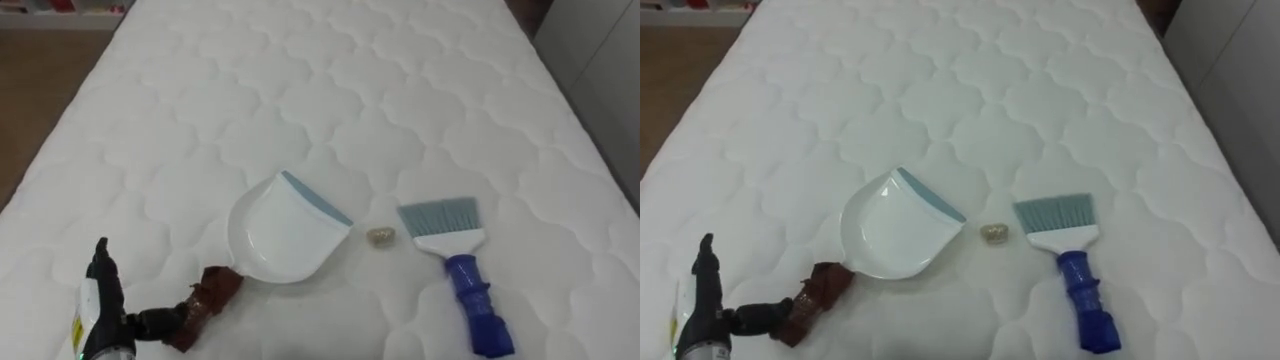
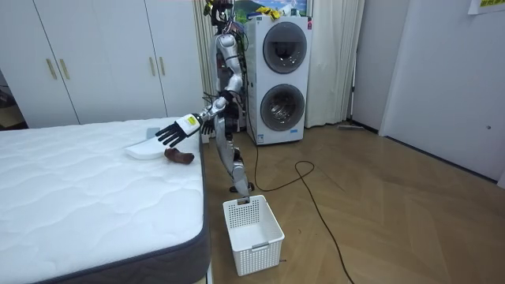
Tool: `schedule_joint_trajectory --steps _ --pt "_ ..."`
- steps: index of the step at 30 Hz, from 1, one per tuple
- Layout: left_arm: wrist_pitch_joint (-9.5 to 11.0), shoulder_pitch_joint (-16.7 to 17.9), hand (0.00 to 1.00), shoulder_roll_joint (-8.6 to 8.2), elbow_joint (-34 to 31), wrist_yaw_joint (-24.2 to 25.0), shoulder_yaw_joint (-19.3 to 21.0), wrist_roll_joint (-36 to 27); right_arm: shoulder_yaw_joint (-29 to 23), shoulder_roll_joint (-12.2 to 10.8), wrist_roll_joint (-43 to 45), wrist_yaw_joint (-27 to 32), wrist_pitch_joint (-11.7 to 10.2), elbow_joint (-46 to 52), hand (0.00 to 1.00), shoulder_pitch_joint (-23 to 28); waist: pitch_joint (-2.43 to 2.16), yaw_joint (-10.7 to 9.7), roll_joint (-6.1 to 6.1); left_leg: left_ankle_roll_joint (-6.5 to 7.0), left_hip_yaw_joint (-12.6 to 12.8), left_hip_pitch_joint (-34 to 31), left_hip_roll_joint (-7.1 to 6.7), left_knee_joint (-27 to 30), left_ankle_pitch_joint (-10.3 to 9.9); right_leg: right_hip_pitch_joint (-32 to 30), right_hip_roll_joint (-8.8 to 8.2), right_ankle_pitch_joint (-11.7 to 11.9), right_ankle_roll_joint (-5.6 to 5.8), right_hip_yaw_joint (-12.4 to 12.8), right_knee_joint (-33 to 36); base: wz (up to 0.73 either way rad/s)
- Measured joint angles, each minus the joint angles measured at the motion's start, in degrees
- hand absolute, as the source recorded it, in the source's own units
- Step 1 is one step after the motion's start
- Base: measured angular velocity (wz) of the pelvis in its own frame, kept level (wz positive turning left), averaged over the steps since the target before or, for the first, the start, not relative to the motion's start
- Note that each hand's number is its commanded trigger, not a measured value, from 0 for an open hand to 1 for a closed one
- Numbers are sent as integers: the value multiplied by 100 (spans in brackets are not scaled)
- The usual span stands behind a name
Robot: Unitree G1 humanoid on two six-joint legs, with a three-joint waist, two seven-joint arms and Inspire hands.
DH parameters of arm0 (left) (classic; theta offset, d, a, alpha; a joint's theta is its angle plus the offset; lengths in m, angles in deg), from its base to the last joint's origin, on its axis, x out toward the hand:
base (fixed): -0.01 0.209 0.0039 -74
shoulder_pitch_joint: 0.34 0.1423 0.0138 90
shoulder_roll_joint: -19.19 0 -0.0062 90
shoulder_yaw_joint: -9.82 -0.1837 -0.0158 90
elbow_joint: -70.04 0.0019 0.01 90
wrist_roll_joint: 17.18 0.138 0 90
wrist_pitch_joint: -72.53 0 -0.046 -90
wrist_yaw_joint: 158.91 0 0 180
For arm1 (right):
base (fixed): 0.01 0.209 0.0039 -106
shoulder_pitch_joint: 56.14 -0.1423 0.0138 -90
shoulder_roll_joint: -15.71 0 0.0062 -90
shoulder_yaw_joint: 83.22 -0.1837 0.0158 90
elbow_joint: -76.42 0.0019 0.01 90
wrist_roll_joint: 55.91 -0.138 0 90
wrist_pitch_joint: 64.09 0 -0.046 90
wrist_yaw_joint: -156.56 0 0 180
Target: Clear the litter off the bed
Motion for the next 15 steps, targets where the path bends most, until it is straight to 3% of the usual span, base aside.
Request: schedule_joint_trajectory --steps 9,15 --pt "63 -28 0 123 1 27 -250 2 37 -2 -335 -42 -5 -26 0 33 12 -46 -49 0 11 -22 -1 -9 0 2 3 20 -1 7 -77 0" --pt "31 -290 0 153 294 152 -413 -2 143 6 -414 -27 7 -135 0 -20 40 -47 -26 1 56 -112 3 -9 0 -94 2 43 0 29 -81 -3"
